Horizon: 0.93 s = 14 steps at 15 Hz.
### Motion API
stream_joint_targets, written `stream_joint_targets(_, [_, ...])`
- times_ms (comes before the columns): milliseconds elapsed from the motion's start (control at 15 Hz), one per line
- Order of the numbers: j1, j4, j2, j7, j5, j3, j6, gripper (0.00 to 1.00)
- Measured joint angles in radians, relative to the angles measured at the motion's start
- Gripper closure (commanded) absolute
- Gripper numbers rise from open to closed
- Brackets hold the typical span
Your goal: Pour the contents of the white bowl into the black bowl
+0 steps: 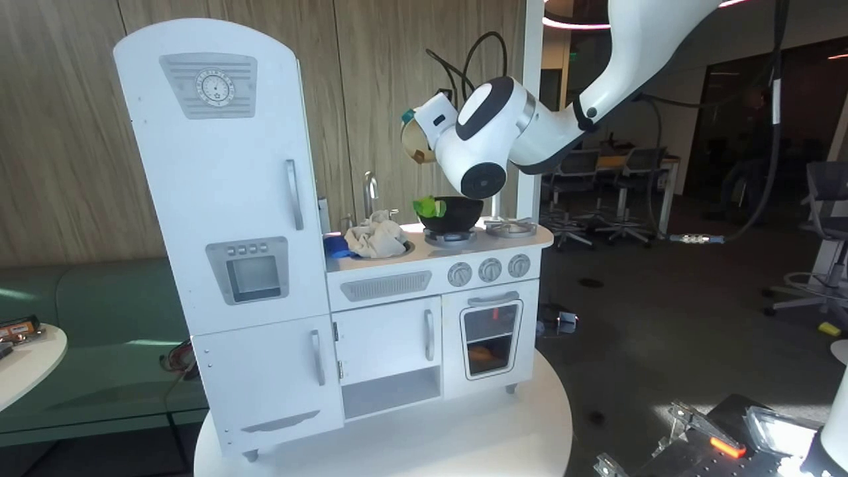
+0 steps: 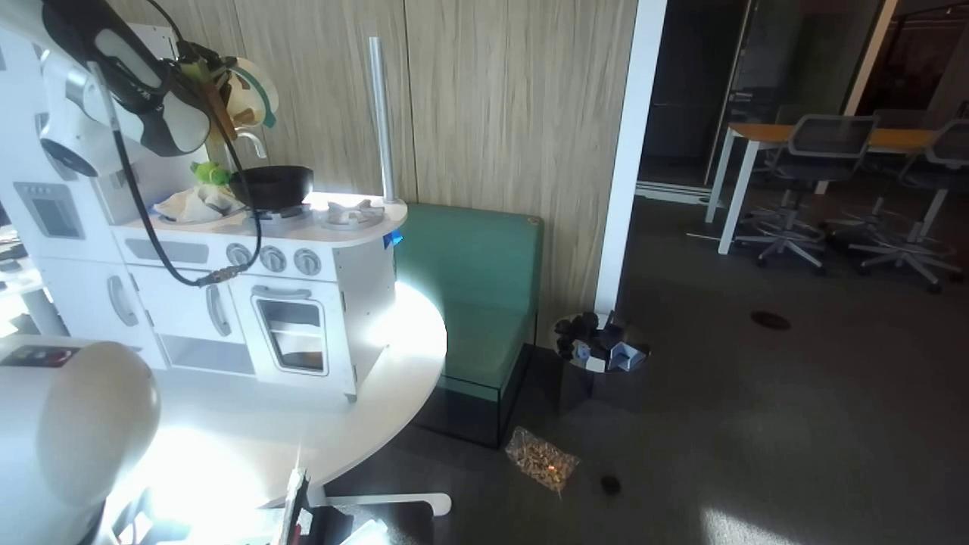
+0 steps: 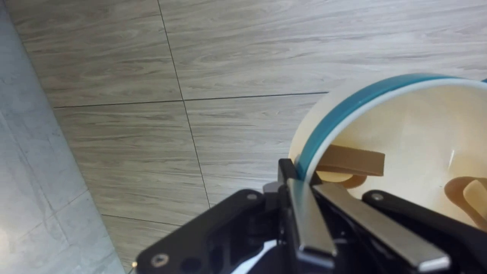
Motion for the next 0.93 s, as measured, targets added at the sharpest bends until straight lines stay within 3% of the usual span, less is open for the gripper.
stream_joint_targets(333, [-0.028, -0.035, 0.000, -0.014, 0.058, -0.030, -0.069, 0.98])
stream_joint_targets(667, [-0.043, 0.025, -0.044, -0.134, 0.402, -0.044, -0.007, 0.98])
stream_joint_targets(933, [-0.044, 0.127, -0.129, -0.351, 0.747, -0.056, 0.048, 0.98])
